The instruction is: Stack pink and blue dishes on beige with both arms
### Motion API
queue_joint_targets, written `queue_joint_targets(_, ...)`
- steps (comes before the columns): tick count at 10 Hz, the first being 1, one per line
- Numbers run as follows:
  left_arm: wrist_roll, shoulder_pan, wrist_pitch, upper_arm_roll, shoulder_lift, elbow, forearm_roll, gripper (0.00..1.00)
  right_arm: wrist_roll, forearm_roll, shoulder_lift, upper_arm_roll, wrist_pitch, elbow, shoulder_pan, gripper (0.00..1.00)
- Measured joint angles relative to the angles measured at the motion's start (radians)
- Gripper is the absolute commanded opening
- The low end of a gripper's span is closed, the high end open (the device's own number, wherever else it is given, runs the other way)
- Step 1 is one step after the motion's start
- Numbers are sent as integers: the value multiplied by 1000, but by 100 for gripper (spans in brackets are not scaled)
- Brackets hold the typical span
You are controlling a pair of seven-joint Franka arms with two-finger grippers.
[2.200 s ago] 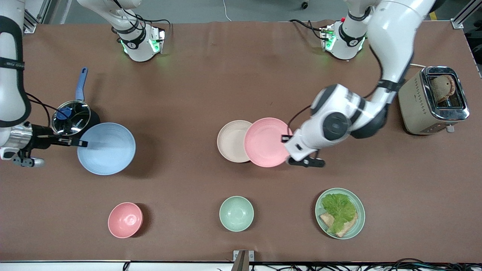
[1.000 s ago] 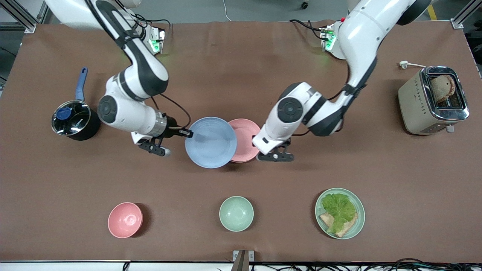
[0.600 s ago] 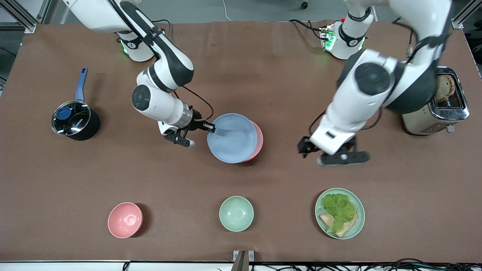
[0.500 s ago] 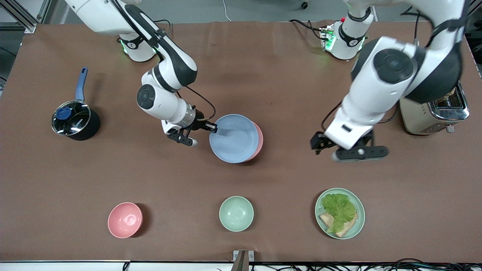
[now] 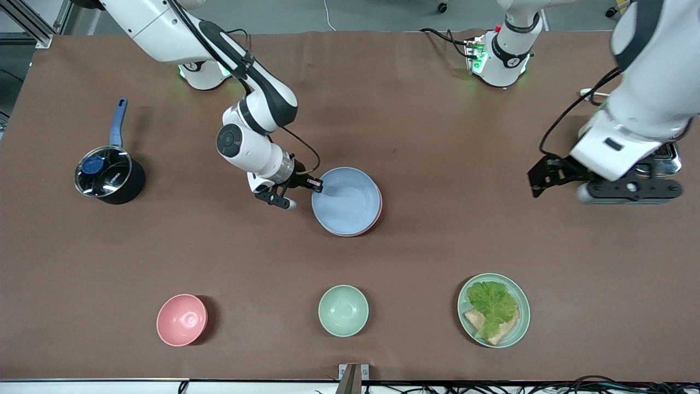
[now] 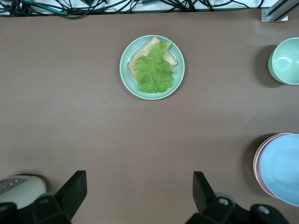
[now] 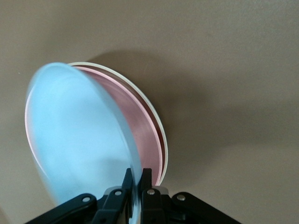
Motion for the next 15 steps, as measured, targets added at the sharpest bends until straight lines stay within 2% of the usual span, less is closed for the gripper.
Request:
queue_joint_targets(1, 18, 25, -18, 0, -10, 1, -16, 100, 0, 0, 9, 0, 4, 0, 3, 77)
queue_joint_targets(2, 21, 30, -25, 0, -15, 3, -19, 100, 0, 0, 15, 0, 8, 0, 3, 96)
queue_joint_targets(3, 22, 29, -28, -1, -21, 8, -19, 100, 0, 0, 11, -3, 15, 2, 2, 100)
queue_joint_targets(5, 22, 27, -36, -2, -37, 12, -19, 100, -1, -28, -67, -36, -39, 14, -21, 100)
queue_joint_targets(6, 22, 27, -39, -2, -42, 12, -19, 100, 0, -106, -150, -90, -155, 20, -37, 100)
queue_joint_targets(8, 42, 21, -39, 5, -55, 16, -19, 100, -5, -333, -345, -234, -445, 39, -80, 100)
queue_joint_targets(9, 74, -4, -46, 43, -73, 16, -19, 100, -56, -389, -430, -304, -535, 53, -98, 100)
queue_joint_targets(11, 134, -140, -116, 220, -114, 9, -25, 100, -306, -405, -528, -459, -736, 140, -110, 100)
queue_joint_targets(12, 141, -178, -139, 275, -133, -4, -45, 100, -401, -406, -539, -521, -827, 214, -114, 100)
queue_joint_targets(13, 153, -186, -155, 301, -154, -23, -68, 100, -477, -407, -537, -559, -914, 305, -129, 100)
queue_joint_targets(15, 179, -183, -176, 319, -178, -39, -79, 100, -561, -407, -537, -574, -1110, 494, -176, 100)
